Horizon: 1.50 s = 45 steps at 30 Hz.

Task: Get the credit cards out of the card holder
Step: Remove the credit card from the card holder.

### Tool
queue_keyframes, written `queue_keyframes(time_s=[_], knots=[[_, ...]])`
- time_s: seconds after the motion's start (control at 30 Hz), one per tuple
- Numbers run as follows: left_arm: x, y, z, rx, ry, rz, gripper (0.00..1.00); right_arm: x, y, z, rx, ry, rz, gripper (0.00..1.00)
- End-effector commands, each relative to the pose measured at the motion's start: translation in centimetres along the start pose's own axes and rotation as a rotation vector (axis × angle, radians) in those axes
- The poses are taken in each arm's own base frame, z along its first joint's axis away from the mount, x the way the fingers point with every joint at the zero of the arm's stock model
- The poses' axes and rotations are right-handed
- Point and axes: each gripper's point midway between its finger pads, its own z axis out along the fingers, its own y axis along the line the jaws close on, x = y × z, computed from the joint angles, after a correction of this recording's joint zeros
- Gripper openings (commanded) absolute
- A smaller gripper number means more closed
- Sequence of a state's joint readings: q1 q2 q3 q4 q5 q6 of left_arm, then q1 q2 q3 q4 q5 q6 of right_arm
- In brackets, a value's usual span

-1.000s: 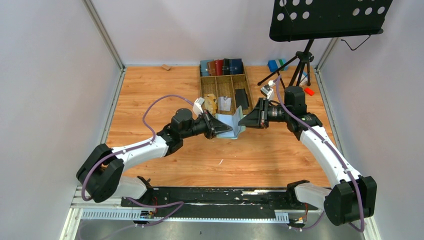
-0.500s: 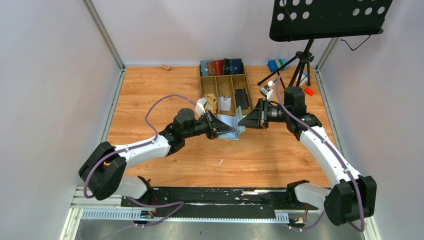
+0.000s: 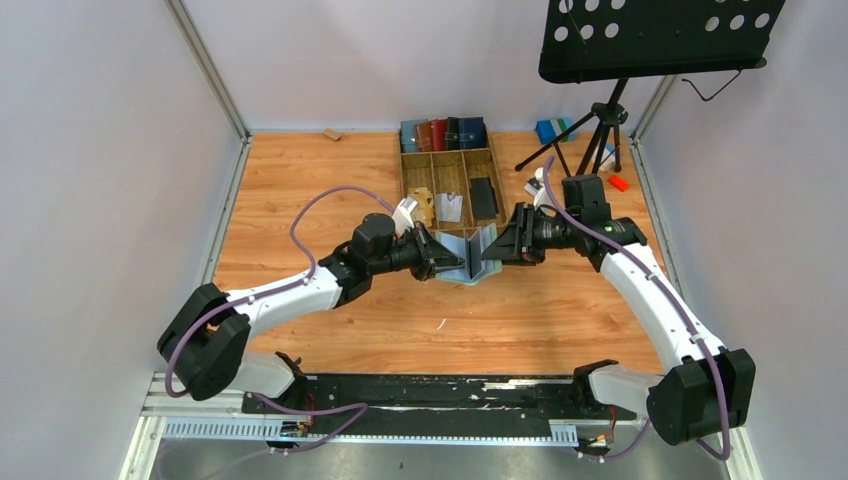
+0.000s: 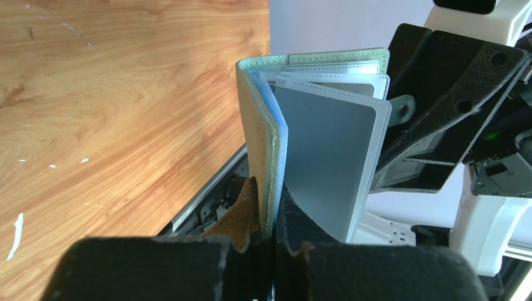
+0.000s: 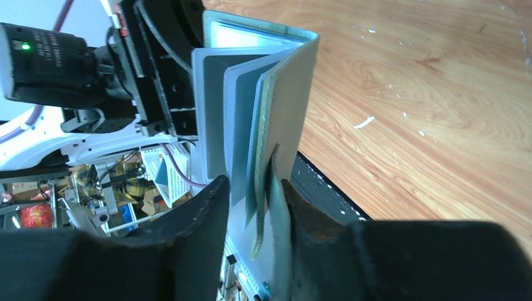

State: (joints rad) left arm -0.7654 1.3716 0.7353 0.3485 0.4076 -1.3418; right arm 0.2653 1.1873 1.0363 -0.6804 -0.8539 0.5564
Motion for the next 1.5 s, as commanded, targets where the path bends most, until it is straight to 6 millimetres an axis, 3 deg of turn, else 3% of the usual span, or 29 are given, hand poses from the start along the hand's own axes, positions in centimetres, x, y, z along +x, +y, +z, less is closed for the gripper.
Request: queue_keyframes(time_s=[0.0,0.33,0.43,0.73,1.1,1.17,1.3,1.37,1.47], knots=[[-0.5,-3.7,-0.8,0.073,-0.018,0.094,0.0,0.1,-0.7,-0.3,0.06,-0.003,-0.042,0.38],[-0.4,-4.0,-1.1,0.081,-0.02,0.102,0.0,0.0,-0.5,-0.3,0.047,-0.013,-0.042,0.55],[-0.4,-4.1,-1.2,0.085,-0.025,0.101,0.0,-0.1,-2.2,-0.6,0.151,-0.034,-0.006,0.61],[-0.4,-4.1,-1.8,0.11,-0.047,0.078,0.0,-0.5,-0.3,-1.1,-0.109,-0.064,0.111,0.59],[-0.5,-4.8,-2.3,0.156,-0.055,0.057,0.0,-1.1,0.5,-1.6,-0.11,-0.093,0.089,0.52],[-0.4,-5.1,-2.4,0.169,-0.052,0.057,0.0,-1.2,0.7,-1.6,-0.112,-0.094,0.081,0.46],[-0.5,-5.5,-2.6,0.179,-0.044,0.062,0.0,-1.5,0.8,-1.7,-0.104,-0.1,0.072,0.16],[-1.2,-5.1,-3.0,0.163,-0.054,0.038,0.05,-1.5,0.8,-1.8,-0.096,-0.099,0.073,0.04],[-2.6,-5.1,-4.3,0.189,-0.102,0.005,0.15,-1.6,0.9,-1.9,-0.086,-0.104,0.075,0.0]])
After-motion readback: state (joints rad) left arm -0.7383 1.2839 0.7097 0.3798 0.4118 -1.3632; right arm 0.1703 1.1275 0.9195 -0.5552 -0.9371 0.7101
